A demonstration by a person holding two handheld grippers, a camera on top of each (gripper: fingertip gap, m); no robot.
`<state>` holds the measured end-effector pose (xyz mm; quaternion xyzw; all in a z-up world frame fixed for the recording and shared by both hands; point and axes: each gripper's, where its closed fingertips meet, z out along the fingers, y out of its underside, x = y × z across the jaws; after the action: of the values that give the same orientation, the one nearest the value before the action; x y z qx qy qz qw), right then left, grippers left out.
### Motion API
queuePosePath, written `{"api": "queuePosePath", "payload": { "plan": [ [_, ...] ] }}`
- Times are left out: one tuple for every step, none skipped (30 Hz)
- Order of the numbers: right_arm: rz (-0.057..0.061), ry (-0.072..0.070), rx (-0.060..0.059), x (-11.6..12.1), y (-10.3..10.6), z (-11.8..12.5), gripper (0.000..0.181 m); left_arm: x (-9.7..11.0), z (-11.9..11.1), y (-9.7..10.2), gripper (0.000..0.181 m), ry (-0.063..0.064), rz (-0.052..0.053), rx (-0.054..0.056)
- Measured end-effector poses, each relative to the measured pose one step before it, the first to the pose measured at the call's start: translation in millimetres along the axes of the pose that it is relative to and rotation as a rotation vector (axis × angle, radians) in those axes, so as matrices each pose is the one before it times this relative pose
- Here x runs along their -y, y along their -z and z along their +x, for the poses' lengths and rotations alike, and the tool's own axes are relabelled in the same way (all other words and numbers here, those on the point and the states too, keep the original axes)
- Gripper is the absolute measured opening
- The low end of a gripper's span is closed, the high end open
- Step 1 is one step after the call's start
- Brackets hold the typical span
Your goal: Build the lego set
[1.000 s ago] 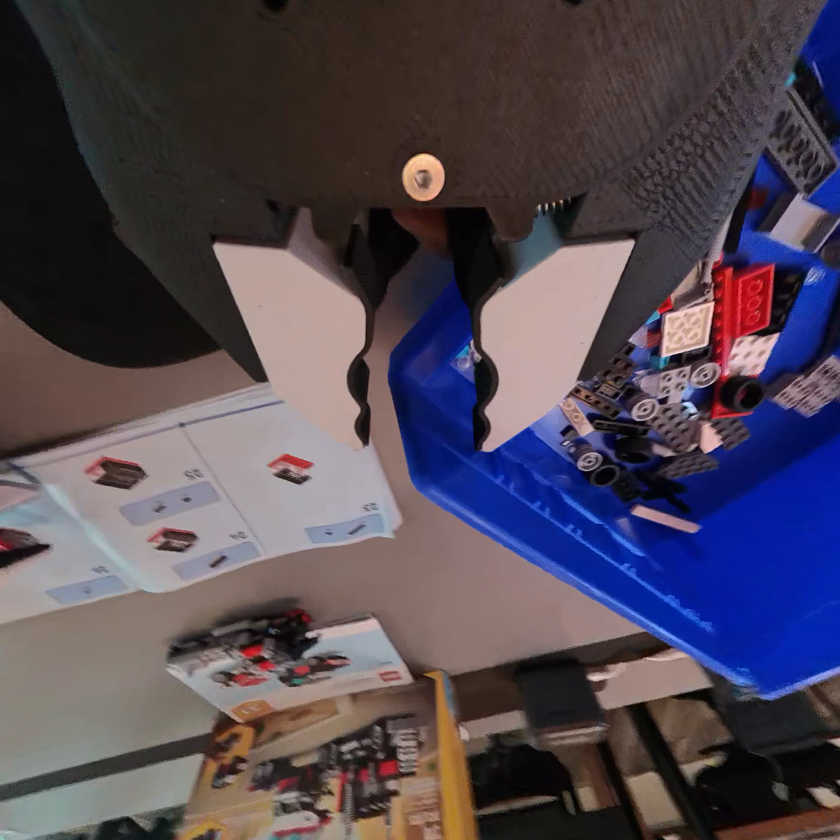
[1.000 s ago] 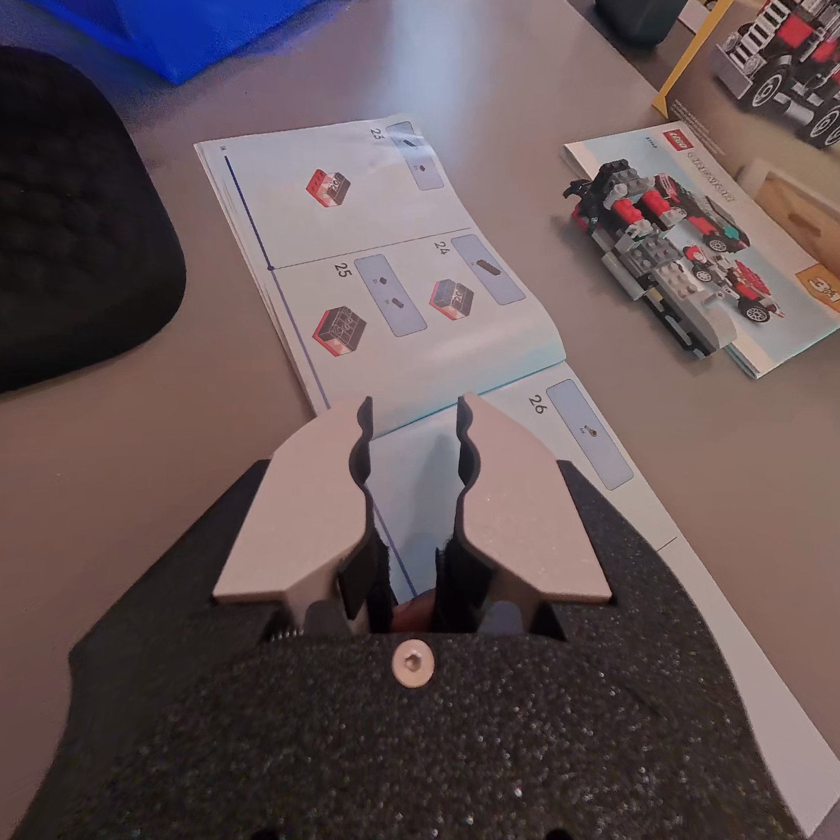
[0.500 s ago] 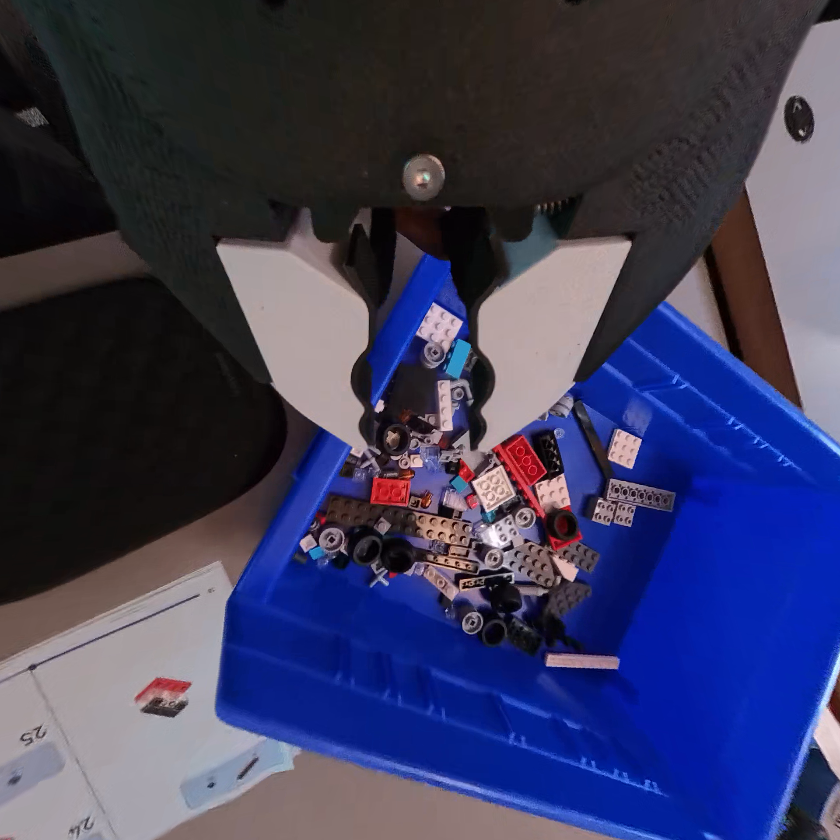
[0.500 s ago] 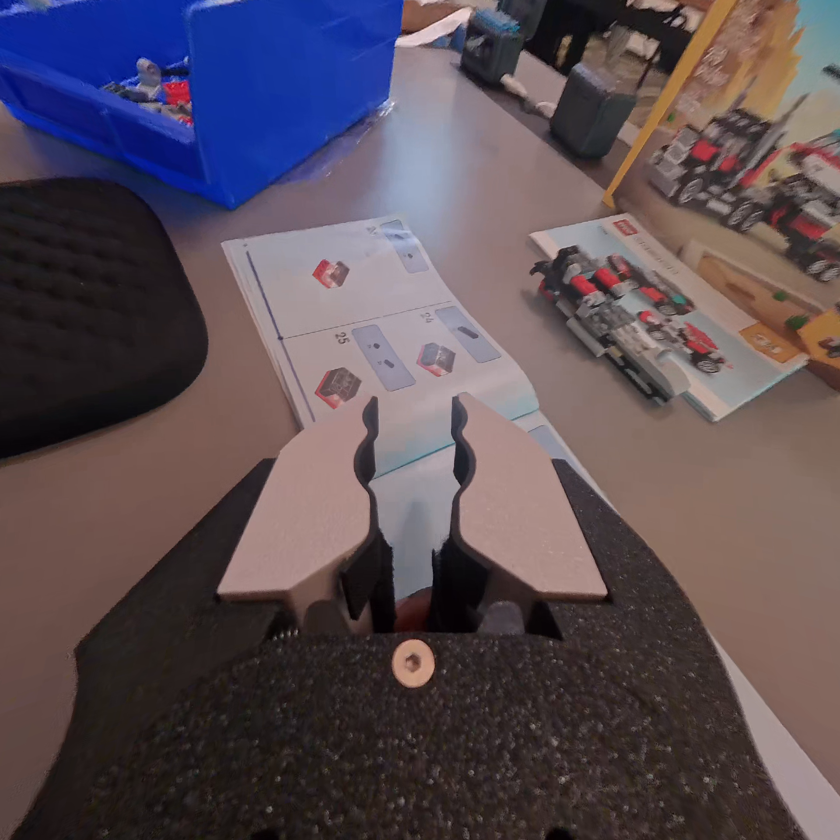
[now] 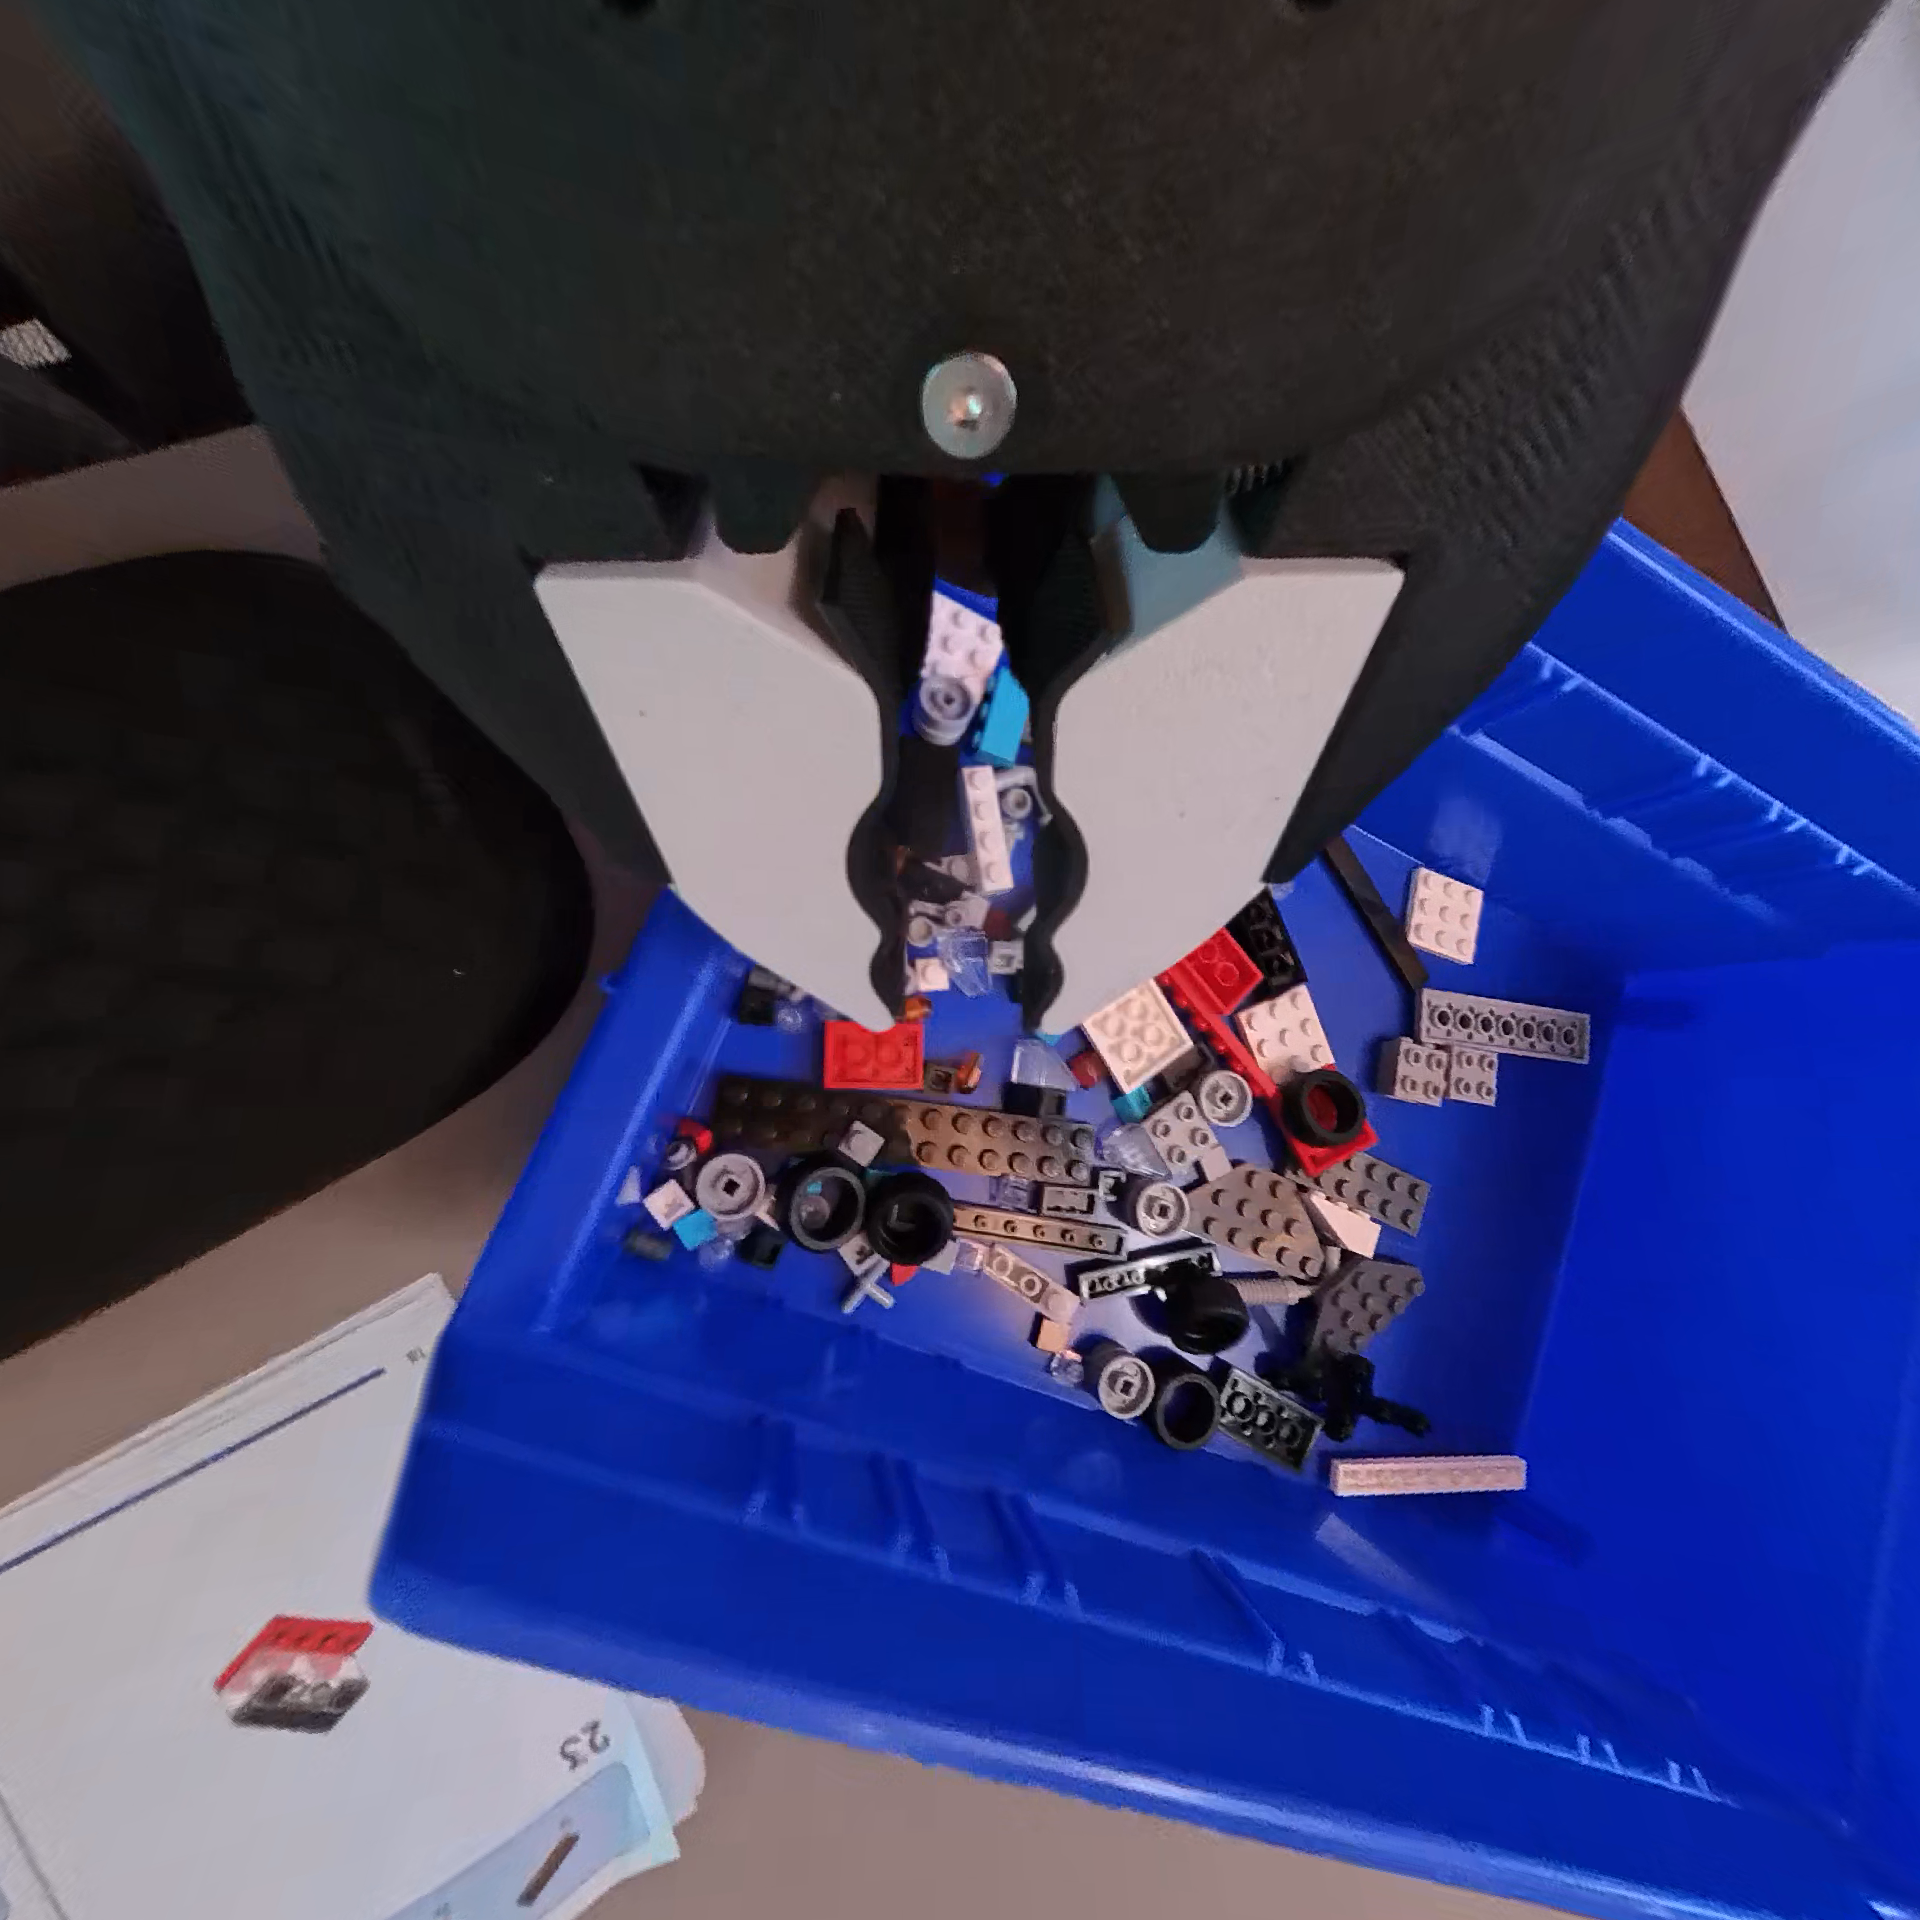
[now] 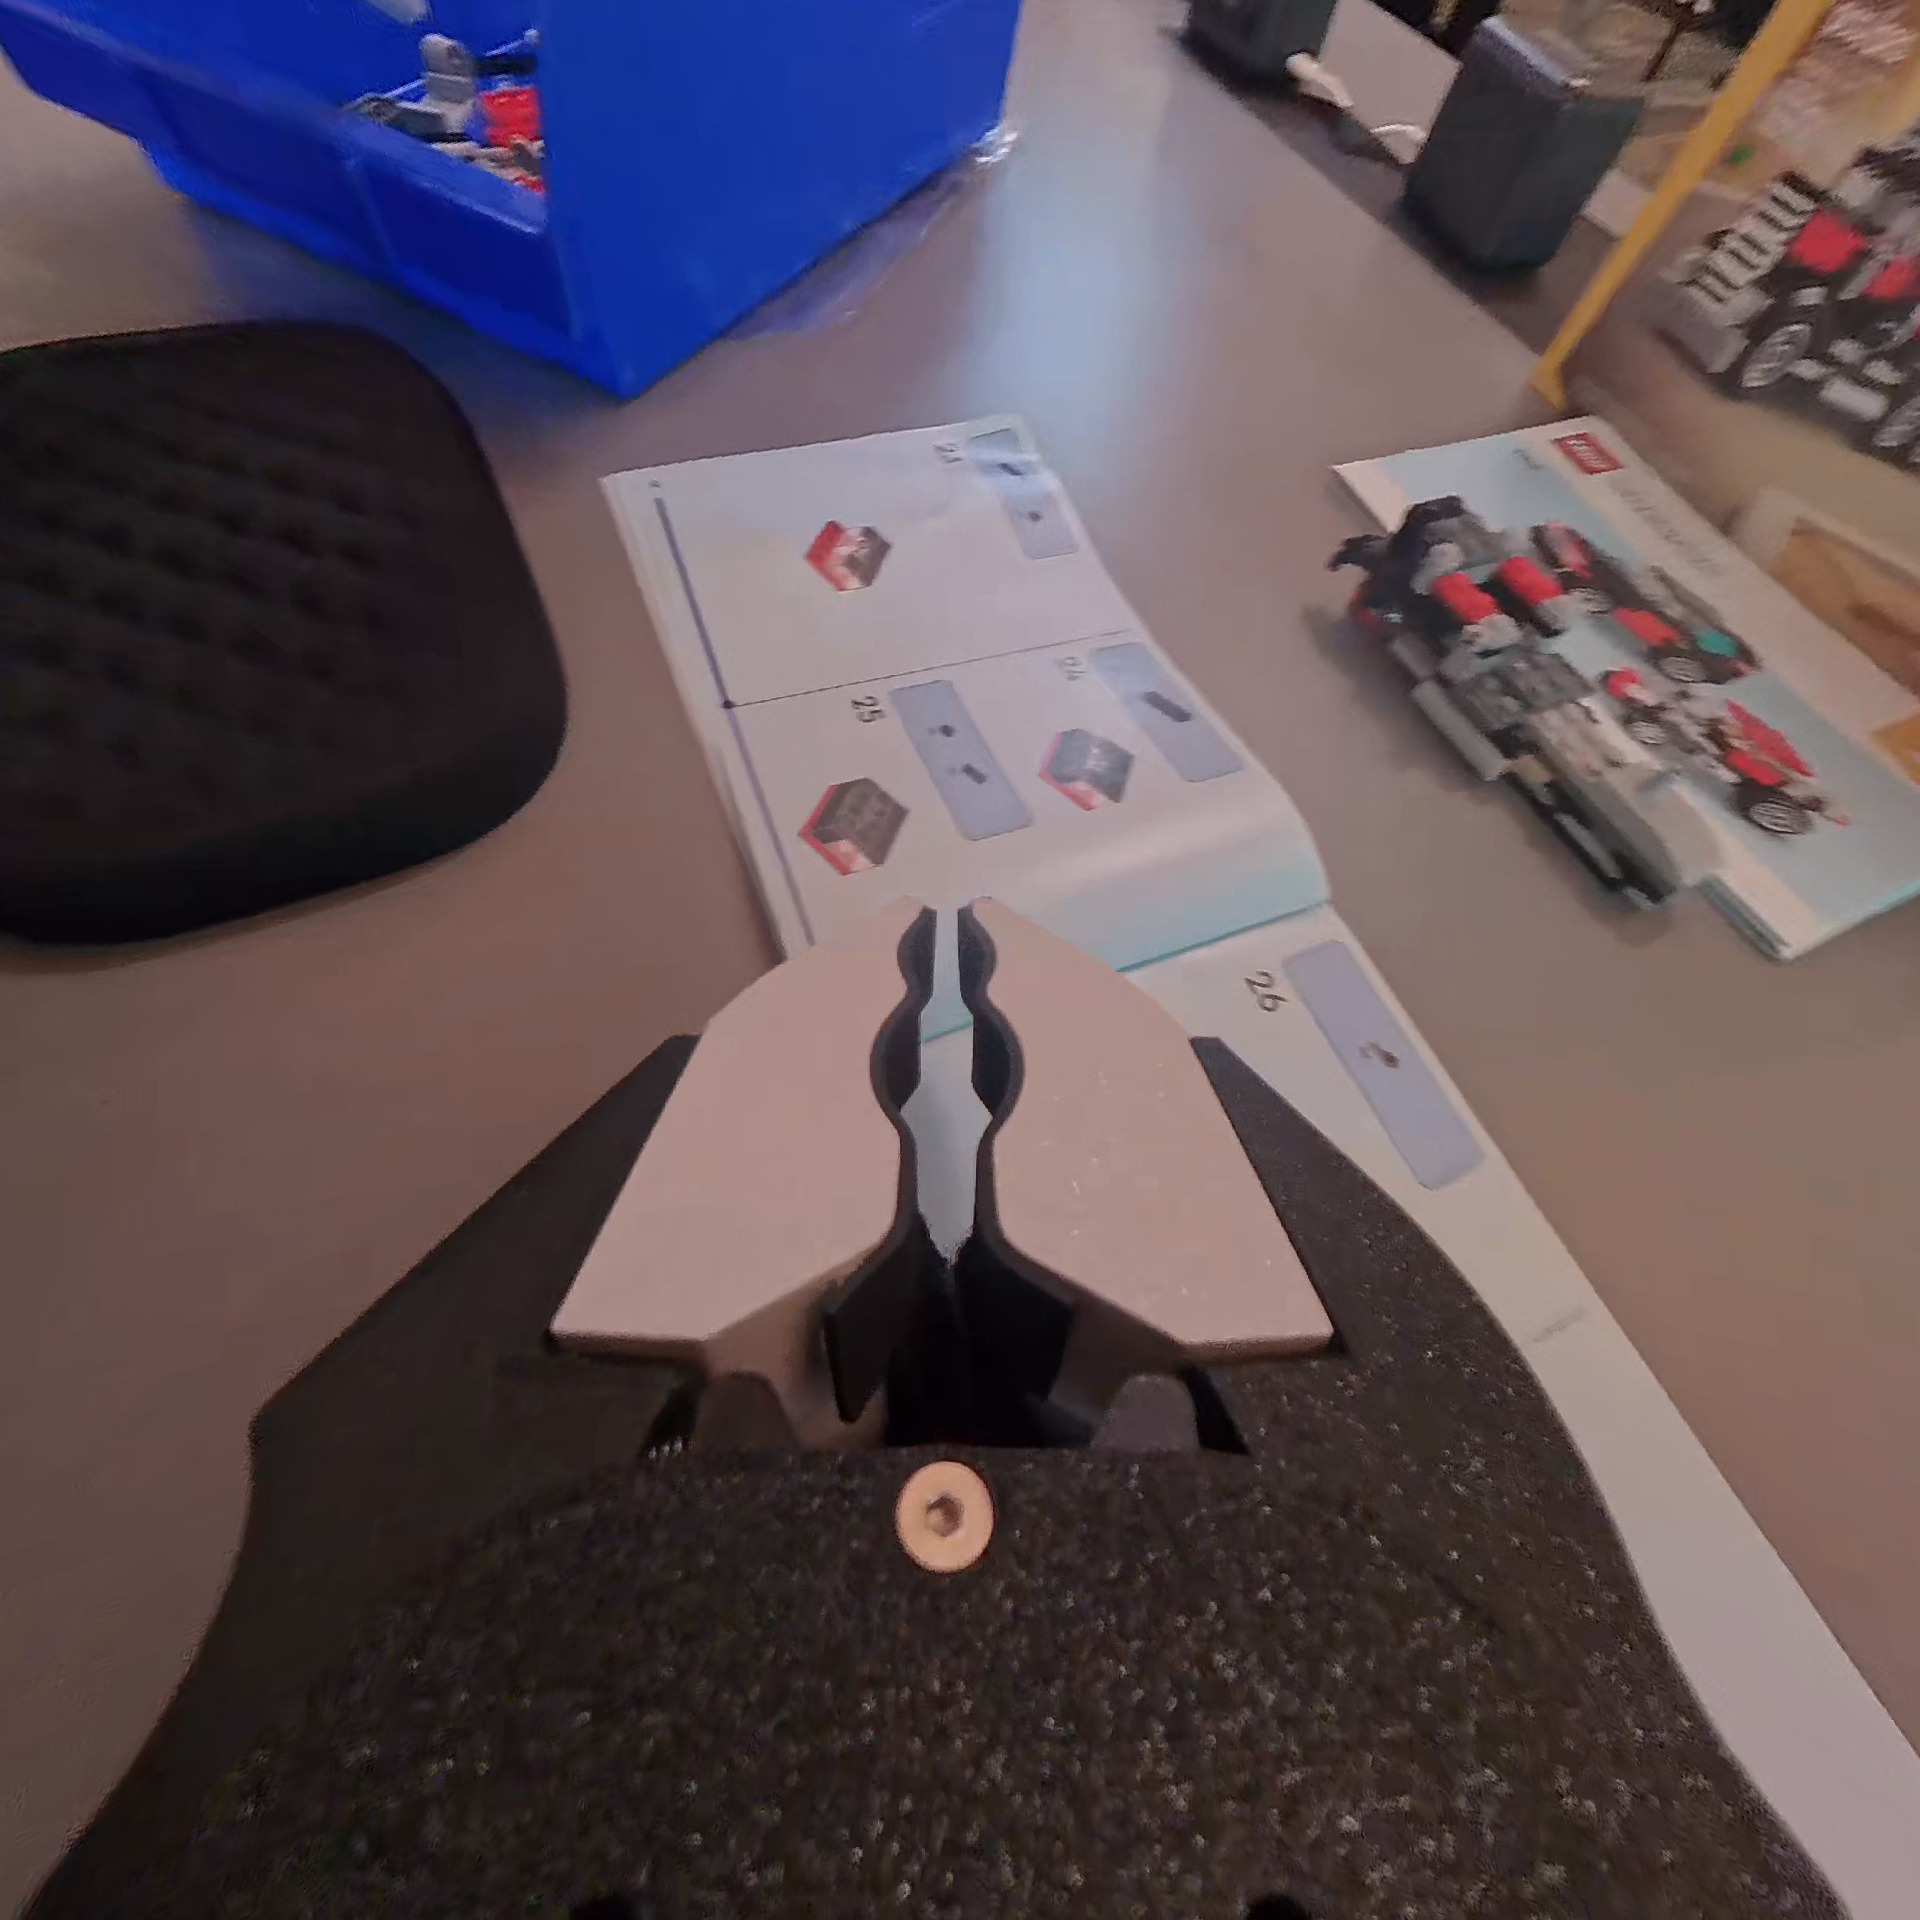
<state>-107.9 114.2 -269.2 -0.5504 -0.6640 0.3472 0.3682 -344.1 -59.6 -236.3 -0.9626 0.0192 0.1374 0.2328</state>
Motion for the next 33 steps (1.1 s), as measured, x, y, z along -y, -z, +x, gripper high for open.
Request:
{"api": "queuePosePath", "payload": {
  "plan": [
    [-0.0051, 0.0027, 0.0234, -0.36, -1.54, -3.9, 0.005, 2.31, -2.54, -0.95, 0.02, 0.005, 0.0082, 0.0036],
    [-0.0069, 0.0027, 0.0172, -0.96, -1.41, -3.0, 0.005, 3.36, -0.66, -0.83, 0.019, 0.009, 0.0174, -0.0093],
    [-0.0113, 0.0027, 0.0121, -2.25, -1.27, -2.12, 0.007, 2.45, 0.15, -0.64, 0.018, 0.0037, 0.0141, -0.0146],
    [-0.0161, 0.0012, 0.008, -3.3, -1.24, -1.2, 0.008, 0.16, -1.39, -0.96, 0.019, -0.0051, 0.0024, -0.0056],
    [-0.0248, -0.0007, 0.0045, -4.17, -1.06, -0.28, 0.009, -2.65, -3.54, -1.27, 0.02, -0.0133, -0.0124, 0.0064],
    [-0.026, -0.0025, -0.004, -3.93, -0.97, 1.07, 0.012, -5.4, -4.64, -1.51, 0.023, -0.019, -0.0281, 0.0111],
    [-0.0197, -0.0022, -0.0065, -2.93, -0.76, 1.36, 0.013, -7.0, -4.26, -1.47, 0.027, -0.0205, -0.0425, 0.0087],
    [-0.0121, -0.0006, -0.0013, -1.72, -0.66, 0.45, 0.013, -6.75, -3.07, -1.11, 0.027, -0.0185, -0.0466, 0.0026],
    [-0.0059, -0.0002, 0.0058, -0.65, -0.59, -0.65, 0.013, -4.01, -1.02, -0.84, 0.027, -0.0176, -0.034, -0.0082],
    [-0.0067, -0.0001, 0.0062, -0.68, -0.61, -0.68, 0.013, -0.71, 1.67, -0.7, 0.027, -0.021, -0.0124, -0.0238],
    [-0.0076, 0.0002, 0.0064, -0.94, -0.68, -0.78, 0.013, 1.04, 3.69, -0.89, 0.028, -0.0222, 0.0033, -0.0367],
    [-0.0067, 0.0007, 0.0061, -0.68, -0.56, -0.9, 0.013, 1.13, 3.5, -1.39, 0.029, -0.0168, 0.0071, -0.0396],
    [-0.0045, 0.0002, 0.0035, -0.47, -0.43, -0.74, 0.014, 0.51, 2.33, -2.03, 0.032, -0.0116, 0.0055, -0.036],
    [-0.0015, 0.0024, -0.0007, -0.2, -0.15, -0.22, 0.014, -0.47, 0.86, -2.28, 0.034, -0.0055, 0.0021, -0.0276],
    [0.0004, 0.0026, -0.0023, 0.02, 0.07, -0.04, 0.014, -1.53, -0.66, -2.26, 0.034, 0.004, -0.0033, -0.0149],
    [0.0015, 0.0004, 0.0, 0.23, 0.17, 0.0, 0.014, -1.91, -1.15, -2.0, 0.034, 0.0103, -0.0095, -0.0068],
    [0.0066, -0.0007, 0.0033, 1.03, 0.29, -0.54, 0.015, -1.68, -0.84, -1.51, 0.034, 0.009, -0.0123, -0.0041],
    [0.0128, -0.0016, 0.0058, 2.11, 0.32, -0.93, 0.016, -1.02, -0.77, -1.54, 0.034, 0.0016, -0.0099, -0.0022],
    [0.0181, -0.0019, 0.0082, 2.93, 0.5, -1.42, 0.016, -0.43, -0.7, -1.55, 0.034, -0.0047, -0.01, 0.0014],
    [0.0219, -0.002, 0.0102, 3.64, 0.48, -1.7, 0.016, -0.64, -0.27, -1.64, 0.034, -0.0095, -0.0164, 0.0013],
    [0.0206, -0.002, 0.0096, 3.22, 0.61, -1.61, 0.016, -0.73, 1.63, -1.4, 0.035, -0.0167, -0.0191, -0.0084],
    [0.0145, -0.0015, 0.0051, 2.22, 0.65, -0.89, 0.016, -0.36, 2.43, -0.91, 0.035, -0.0213, -0.013, -0.0133],
    [0.0079, -0.001, -0.0016, 0.88, 0.58, 0.22, 0.016, 0.46, 0.31, 0.02, 0.035, -0.0147, -0.0049, 0.0012],
    [0.0046, -0.0019, -0.0049, 0.51, 0.5, 1.07, 0.016, 1.06, -4.16, 1.52, 0.035, 0.0029, -0.0006, 0.0287],
    [0.0031, -0.0036, -0.0045, 0.31, 0.42, 1.13, 0.016, 0.94, -9.05, 3.08, 0.035, 0.024, -0.0004, 0.0591],
    [0.0021, -0.0052, -0.0021, 0.11, 0.22, 0.84, 0.016, -0.05, -13.02, 4.91, 0.034, 0.0376, -0.0047, 0.0845],
    [0.0018, -0.0051, -0.0004, 0.23, 0.2, 0.55, 0.016, -1.37, -14.83, 6.25, 0.035, 0.0368, -0.0083, 0.0954],
    [0.0012, -0.003, -0.0009, 0.08, 0.21, 0.36, 0.016, -1.68, -13.46, 7.09, 0.035, 0.0258, -0.001, 0.0825],
    [0.0004, -0.0007, -0.0021, -0.01, 0.07, 0.3, 0.016, -0.09, -9.13, 7.57, 0.035, 0.0152, 0.0216, 0.0459],
    [-0.0006, 0.001, -0.0015, -0.05, 0.01, 0.07, 0.016, 3.13, -2.68, 7.61, 0.035, 0.0088, 0.0526, -0.0072],
    [-0.0009, 0.0009, 0.0, -0.05, -0.04, -0.02, 0.016, 5.74, 4.26, 8.07, 0.034, 0.0035, 0.0749, -0.0609],
    [-0.0009, 0.0004, 0.001, -0.14, -0.09, -0.19, 0.016, 4.38, 9.2, 7.91, 0.034, -0.0026, 0.0699, -0.0952],
    [-0.0002, 0.0009, 0.001, 0.0, -0.01, -0.27, 0.016, 0.14, 10.11, 7.05, 0.034, -0.0085, 0.0407, -0.099]
  ]
}}
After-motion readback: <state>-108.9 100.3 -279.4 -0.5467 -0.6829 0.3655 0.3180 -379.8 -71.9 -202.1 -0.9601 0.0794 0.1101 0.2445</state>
